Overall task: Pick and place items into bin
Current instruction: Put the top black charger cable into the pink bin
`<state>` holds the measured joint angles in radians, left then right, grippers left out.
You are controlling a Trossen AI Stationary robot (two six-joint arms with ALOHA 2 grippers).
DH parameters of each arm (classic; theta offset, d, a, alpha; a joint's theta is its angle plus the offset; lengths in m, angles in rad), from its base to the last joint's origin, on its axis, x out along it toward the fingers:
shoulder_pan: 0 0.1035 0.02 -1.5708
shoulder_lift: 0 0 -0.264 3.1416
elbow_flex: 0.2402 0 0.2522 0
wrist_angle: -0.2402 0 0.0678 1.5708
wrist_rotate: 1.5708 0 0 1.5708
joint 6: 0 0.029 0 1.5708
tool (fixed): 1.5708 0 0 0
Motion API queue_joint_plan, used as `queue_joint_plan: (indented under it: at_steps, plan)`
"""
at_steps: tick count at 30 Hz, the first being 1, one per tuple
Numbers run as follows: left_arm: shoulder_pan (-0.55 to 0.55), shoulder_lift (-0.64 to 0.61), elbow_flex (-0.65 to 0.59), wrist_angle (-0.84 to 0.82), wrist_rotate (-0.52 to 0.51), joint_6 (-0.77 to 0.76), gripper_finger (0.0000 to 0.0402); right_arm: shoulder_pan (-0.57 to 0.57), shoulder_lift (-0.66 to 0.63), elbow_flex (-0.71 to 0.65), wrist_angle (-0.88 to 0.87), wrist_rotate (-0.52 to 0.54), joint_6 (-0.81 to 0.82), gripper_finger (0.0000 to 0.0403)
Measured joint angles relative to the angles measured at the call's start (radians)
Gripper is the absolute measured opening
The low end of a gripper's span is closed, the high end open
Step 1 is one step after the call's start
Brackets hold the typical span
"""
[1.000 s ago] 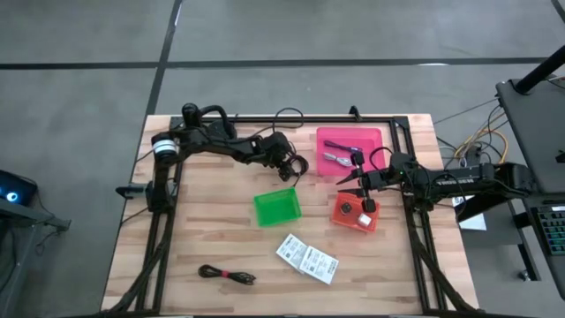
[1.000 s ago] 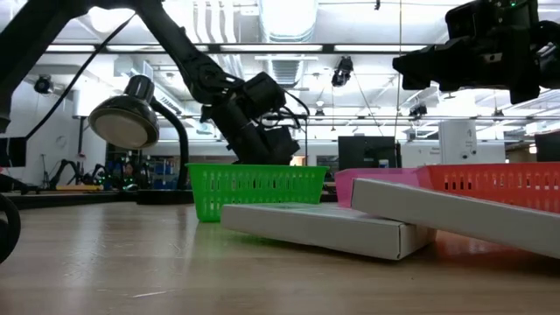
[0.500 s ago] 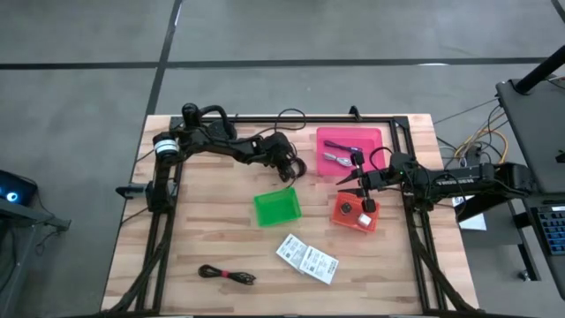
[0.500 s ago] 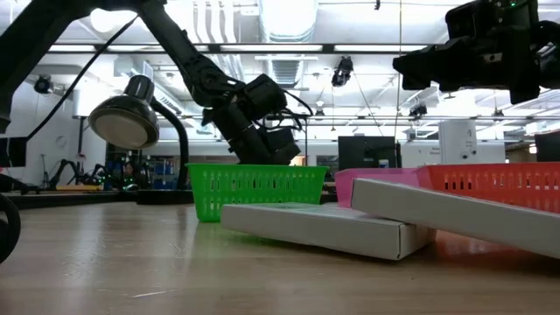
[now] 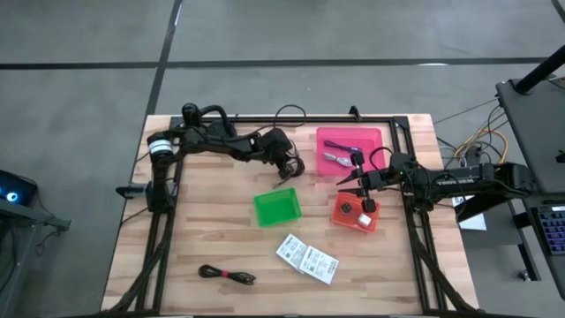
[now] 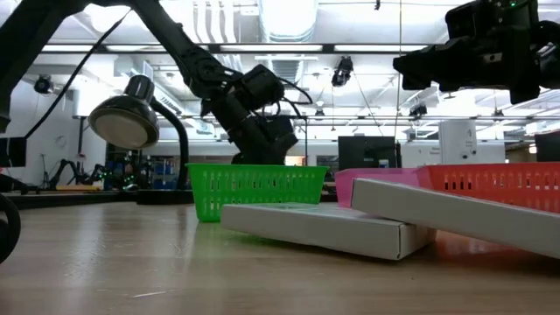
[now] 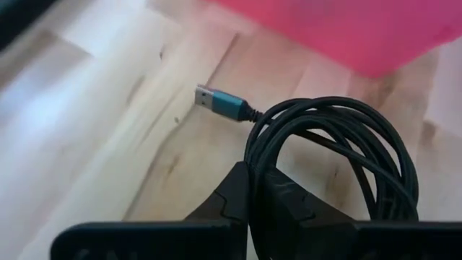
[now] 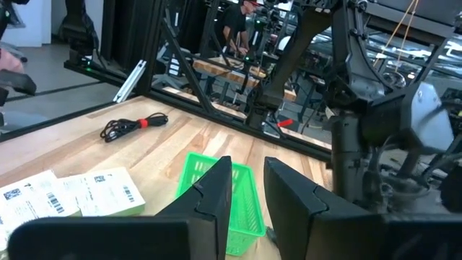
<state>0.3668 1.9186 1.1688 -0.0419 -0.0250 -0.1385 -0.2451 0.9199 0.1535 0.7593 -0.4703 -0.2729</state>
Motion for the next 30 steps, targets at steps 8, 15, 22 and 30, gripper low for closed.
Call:
queue_joint_plan:
  at_steps: [8, 15, 22, 30]
  plan:
    - [0.000, -0.086, 0.001, -0.008, 0.001, 0.028, 0.0004, 0.000, 0.000, 0.000, -0.024, -0.001, 0.006, 0.0077]
    - [-0.004, -0.173, 0.001, 0.005, 0.000, 0.075, 0.0002, 0.001, 0.006, 0.000, -0.025, 0.091, 0.049, 0.0080]
    - [-0.041, -0.211, -0.001, 0.058, -0.003, 0.192, 0.0002, 0.001, 0.036, 0.000, -0.050, 0.184, 0.031, 0.0119]
    - [-0.109, -0.206, -0.001, 0.241, -0.053, 0.269, 0.0002, 0.000, 0.102, 0.034, -0.012, 0.304, 0.064, 0.0194]
